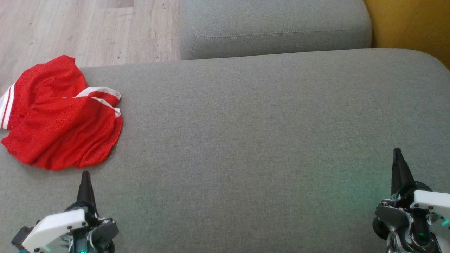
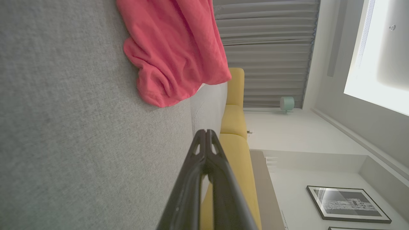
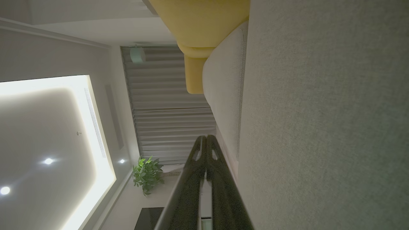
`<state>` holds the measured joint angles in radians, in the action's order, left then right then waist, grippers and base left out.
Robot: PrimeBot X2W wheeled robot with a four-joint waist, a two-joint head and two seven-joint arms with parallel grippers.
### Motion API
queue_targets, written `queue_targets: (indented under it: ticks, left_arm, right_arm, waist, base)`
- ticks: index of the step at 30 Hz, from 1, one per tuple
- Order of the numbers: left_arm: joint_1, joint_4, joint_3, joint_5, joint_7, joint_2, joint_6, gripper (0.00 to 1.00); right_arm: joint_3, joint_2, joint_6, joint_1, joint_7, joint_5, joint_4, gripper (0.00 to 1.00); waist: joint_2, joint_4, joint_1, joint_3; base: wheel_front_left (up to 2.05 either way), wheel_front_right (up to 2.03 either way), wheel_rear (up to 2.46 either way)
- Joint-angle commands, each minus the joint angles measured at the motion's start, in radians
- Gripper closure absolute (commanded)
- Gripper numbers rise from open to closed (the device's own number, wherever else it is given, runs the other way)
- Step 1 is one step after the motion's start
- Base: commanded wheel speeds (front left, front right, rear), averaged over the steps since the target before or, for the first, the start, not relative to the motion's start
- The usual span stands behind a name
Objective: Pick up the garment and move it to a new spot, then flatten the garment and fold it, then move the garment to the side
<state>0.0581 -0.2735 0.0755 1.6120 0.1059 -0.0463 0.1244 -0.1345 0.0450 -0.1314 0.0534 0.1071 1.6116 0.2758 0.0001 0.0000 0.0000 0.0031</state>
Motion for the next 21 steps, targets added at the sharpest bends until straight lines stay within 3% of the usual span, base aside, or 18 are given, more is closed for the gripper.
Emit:
queue_targets:
  ticks: [1,4,5,9,21]
  left_arm:
    - [0.05,0.029,0.038,-0.003,0.007,-0.004,0.006,1.0]
    - [0.05,0.029,0.038,-0.003,0.007,-0.004,0.006,1.0]
    - [0.0,-0.001,-0.001,0.0,0.0,0.0,0.0,0.0]
    - [-0.029,-0.053,-0.011,-0.001,-0.003,0.002,-0.001,0.0]
    - [-0.042,-0.011,-0.033,-0.037,-0.038,0.001,-0.008,0.0]
  right_arm:
    - [0.021,0.005,0.001,0.055,0.006,-0.003,-0.031,1.0]
    - [0.021,0.005,0.001,0.055,0.006,-0.003,-0.031,1.0]
    - [0.001,0.0,0.0,0.0,0.0,0.0,0.001,0.0]
    - [0.005,-0.005,0.0,-0.029,-0.003,-0.001,0.056,0.0]
    - [0.034,-0.004,0.0,-0.032,-0.038,-0.048,0.036,0.0]
  waist:
    - [-0.0001,0.0,0.0,0.0]
    - [-0.0001,0.0,0.0,0.0]
    - [-0.0001,0.0,0.0,0.0]
    - [-0.0001,0.0,0.0,0.0]
    - [-0.0001,0.001,0.0,0.0]
  base:
    - [0.0,0.0,0.0]
    - [0.0,0.0,0.0]
    - [0.0,0.0,0.0]
    - [0.0,0.0,0.0]
    - [0.0,0.0,0.0]
